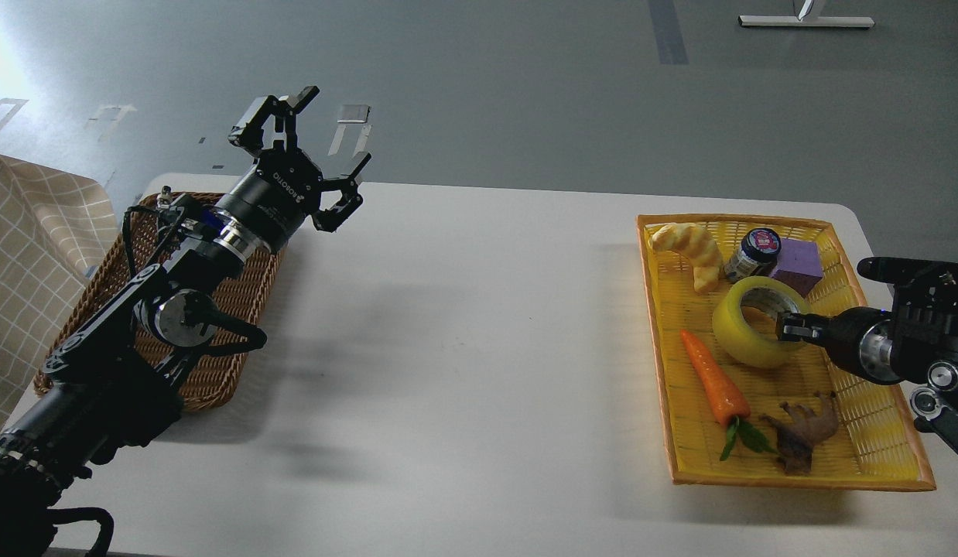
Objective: Place and transfer tape with both arms
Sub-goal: 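Grasp the tape roll rim with the right gripper and lift, then carry the tape roll out of the tray and lower it onto the table, then open the right gripper and withdraw it back above the tray, then reach the left gripper toward the tape roll and grasp its rim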
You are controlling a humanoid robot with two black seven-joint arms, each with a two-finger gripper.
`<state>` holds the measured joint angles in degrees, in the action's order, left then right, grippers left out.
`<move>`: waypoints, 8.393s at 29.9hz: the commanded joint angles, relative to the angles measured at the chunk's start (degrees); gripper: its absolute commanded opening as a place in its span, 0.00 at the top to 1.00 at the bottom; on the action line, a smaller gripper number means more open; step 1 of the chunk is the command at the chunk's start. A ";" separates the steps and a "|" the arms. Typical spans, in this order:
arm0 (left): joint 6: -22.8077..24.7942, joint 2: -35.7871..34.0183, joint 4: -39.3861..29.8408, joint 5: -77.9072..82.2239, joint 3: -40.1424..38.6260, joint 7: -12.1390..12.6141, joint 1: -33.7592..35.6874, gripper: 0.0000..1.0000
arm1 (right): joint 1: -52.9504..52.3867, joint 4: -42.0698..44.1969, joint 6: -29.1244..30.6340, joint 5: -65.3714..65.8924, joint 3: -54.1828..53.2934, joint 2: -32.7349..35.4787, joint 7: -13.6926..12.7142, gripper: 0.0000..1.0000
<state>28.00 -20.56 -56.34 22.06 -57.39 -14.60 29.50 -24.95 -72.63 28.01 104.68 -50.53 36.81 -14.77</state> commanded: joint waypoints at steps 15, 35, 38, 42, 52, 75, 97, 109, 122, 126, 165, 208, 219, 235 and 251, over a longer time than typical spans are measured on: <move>0.00 -0.44 0.00 0.00 0.00 0.01 0.04 0.00 | -10.73 -14.74 -0.01 -6.77 -2.56 7.93 -0.25 1.00; 0.00 0.09 0.00 0.09 0.00 -0.08 -0.14 0.00 | -20.40 -3.06 -0.01 -5.72 14.84 -17.54 -0.70 1.00; 0.00 0.17 0.08 0.09 -0.09 -0.08 -0.14 0.00 | -20.49 -1.03 -0.01 -5.54 17.04 -20.45 -0.70 1.00; 0.00 0.17 0.09 0.09 -0.09 -0.08 -0.14 0.00 | -21.46 2.74 -0.01 -3.52 19.59 -25.02 -0.70 1.00; 0.00 0.26 0.26 0.09 -0.09 -0.08 -0.23 0.00 | -21.64 8.72 -0.01 -2.46 22.49 -30.65 -0.70 1.00; 0.00 0.35 0.35 0.09 -0.09 -0.08 -0.40 0.00 | -23.66 17.43 -0.01 -2.46 24.69 -36.81 -0.61 1.00; 0.00 0.26 0.35 0.09 -0.09 -0.08 -0.32 0.00 | -23.57 17.61 -0.01 -2.99 25.22 -36.81 -0.08 0.66; 0.00 0.17 0.35 0.09 -0.09 -0.08 -0.32 0.00 | -23.31 16.64 -0.01 -3.52 20.84 -36.81 0.10 0.03; 0.00 0.00 0.35 0.09 0.00 -0.08 -0.14 0.00 | -22.69 5.48 -0.01 -14.57 6.07 -30.40 -0.52 0.00; 0.00 -0.09 0.35 0.09 -0.09 -0.08 0.12 0.00 | -22.34 4.86 -0.01 -29.13 0.37 -25.74 -0.61 0.00; 0.00 -0.27 -1.93 14.57 -0.09 -2.01 1.79 0.00 | 7.98 1.00 -0.01 -91.41 -47.82 -27.32 -0.78 0.00; -24.49 -1.32 -3.52 94.04 42.01 -4.30 19.46 0.00 | 10.71 0.82 -0.01 -91.58 -47.64 -18.53 -1.57 0.00; -23.25 -0.36 -1.15 94.22 42.27 -4.30 18.41 0.01 | 11.15 0.82 -0.01 -91.50 -47.47 -18.53 -1.57 0.00; -23.25 1.84 2.80 93.87 45.97 -4.38 17.97 0.13 | 11.59 0.82 -0.01 -91.50 -47.47 -18.53 -1.57 0.00; -23.43 4.22 8.17 93.87 46.49 -4.74 17.97 0.52 | 12.03 0.82 -0.01 -91.50 -47.47 -18.97 -1.49 0.00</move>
<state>4.63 -16.37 -48.28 115.93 -11.01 -19.06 47.46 -13.01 -71.85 28.00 13.18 -97.99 17.93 -16.26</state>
